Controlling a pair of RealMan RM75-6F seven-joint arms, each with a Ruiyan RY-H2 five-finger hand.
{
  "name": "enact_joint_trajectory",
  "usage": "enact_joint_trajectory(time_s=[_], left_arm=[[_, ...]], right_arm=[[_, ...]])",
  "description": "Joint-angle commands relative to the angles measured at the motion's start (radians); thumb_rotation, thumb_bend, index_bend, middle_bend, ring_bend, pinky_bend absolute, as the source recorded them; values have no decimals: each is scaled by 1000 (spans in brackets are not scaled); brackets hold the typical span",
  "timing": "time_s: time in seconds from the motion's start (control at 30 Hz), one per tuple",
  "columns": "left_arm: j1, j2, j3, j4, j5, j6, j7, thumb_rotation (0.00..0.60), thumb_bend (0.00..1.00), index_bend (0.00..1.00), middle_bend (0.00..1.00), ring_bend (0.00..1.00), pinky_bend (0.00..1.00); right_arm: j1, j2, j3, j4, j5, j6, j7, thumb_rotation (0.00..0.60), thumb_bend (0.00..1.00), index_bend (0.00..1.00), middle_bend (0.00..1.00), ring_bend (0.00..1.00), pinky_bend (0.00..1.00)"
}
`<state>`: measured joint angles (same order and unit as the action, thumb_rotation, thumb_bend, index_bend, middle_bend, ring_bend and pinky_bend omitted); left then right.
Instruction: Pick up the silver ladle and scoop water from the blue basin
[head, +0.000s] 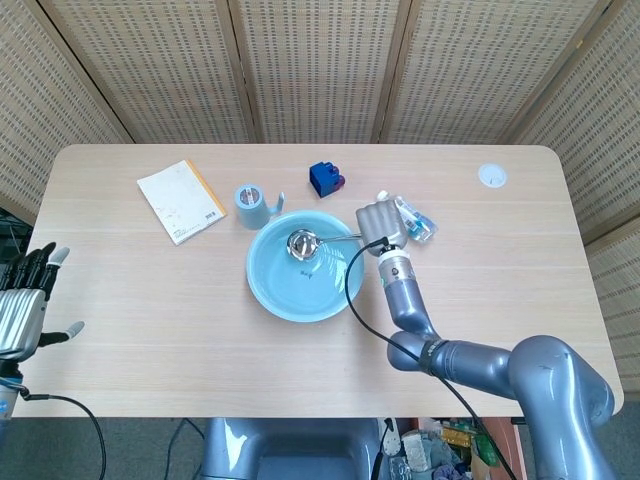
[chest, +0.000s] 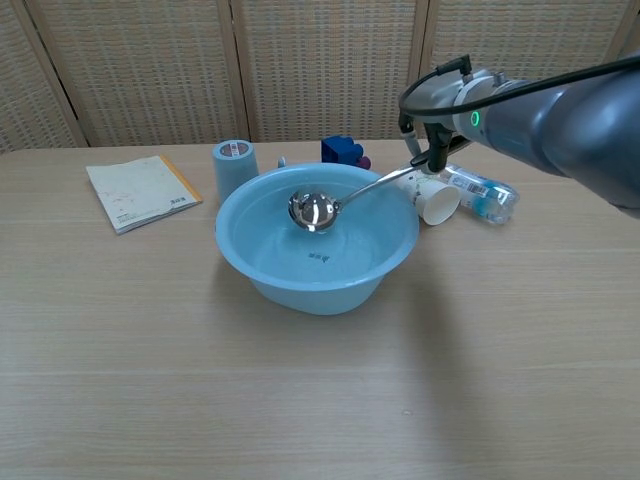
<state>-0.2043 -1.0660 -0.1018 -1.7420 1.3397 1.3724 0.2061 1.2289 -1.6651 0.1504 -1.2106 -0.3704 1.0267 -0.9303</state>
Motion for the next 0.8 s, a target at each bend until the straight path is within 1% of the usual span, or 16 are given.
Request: enact_joint_trajectory(time_s=[0.03, 0.07, 0.13, 0.2, 0.47, 0.8], left_arm=[[-1, 0, -1, 2, -2, -1, -1, 600, 0, 0, 0, 0, 0], [-2, 0, -1, 2, -3, -2, -2, 600, 0, 0, 0, 0, 0], [-3, -1, -3, 4, -6, -4, -3, 600, 0, 0, 0, 0, 0], [-3, -1, -3, 4, -5, -4, -4, 600, 0, 0, 0, 0, 0], [-2, -1, -1, 4, -2, 0, -6, 600, 0, 0, 0, 0, 0], [-3, 1, 0, 7, 3, 1, -15, 600, 0, 0, 0, 0, 0]], right_arm=[[-9, -26, 9, 32, -27, 32, -7, 600, 869, 720, 964, 997, 1000], [-12, -35, 7, 46, -45, 46, -13, 600, 869, 720, 965, 997, 1000], [-18, -54, -22, 75, -97, 70, -38, 600, 869, 721, 966, 998, 1000], [-28, -72, -33, 96, -135, 81, -40, 600, 869, 722, 966, 999, 1000], [-52, -114, -74, 151, -260, 65, -97, 600, 870, 727, 968, 1000, 1000], [-77, -139, -76, 132, -309, 39, -169, 600, 870, 729, 970, 1000, 1000]])
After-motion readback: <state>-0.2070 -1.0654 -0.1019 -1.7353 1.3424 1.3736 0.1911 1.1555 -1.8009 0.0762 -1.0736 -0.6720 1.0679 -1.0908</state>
